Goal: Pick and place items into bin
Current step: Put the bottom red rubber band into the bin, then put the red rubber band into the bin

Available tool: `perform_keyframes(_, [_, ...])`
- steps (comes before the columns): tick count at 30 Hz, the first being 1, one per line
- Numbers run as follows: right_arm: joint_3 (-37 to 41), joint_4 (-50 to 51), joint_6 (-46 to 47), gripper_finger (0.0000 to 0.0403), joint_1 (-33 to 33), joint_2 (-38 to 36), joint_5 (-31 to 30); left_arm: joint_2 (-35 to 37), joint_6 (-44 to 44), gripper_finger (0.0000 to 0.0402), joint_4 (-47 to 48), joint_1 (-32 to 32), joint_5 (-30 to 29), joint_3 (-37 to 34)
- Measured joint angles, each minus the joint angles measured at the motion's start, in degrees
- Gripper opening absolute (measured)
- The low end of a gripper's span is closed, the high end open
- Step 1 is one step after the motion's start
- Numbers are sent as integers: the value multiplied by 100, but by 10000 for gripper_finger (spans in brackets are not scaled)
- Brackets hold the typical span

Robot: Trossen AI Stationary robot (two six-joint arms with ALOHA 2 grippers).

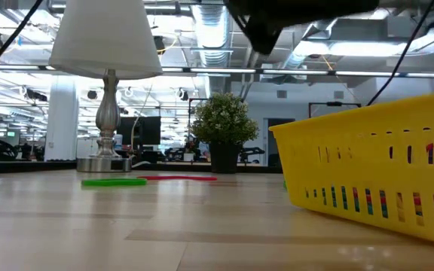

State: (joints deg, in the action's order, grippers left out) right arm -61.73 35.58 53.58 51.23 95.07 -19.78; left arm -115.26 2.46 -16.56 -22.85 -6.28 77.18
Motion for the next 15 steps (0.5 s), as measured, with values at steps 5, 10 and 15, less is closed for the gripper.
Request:
perform_keyframes(5, [0, 3, -139, 82, 50, 2, -110, 0, 7, 98, -374, 15, 223, 1])
perform_keyframes(10, [0, -7, -150, 82, 53, 2, -131, 113, 20, 132, -38, 48, -263, 5])
perform_keyframes(15, [0, -43, 129, 82, 54, 2, -130, 862, 1011, 130, 1519, 166, -2368, 5])
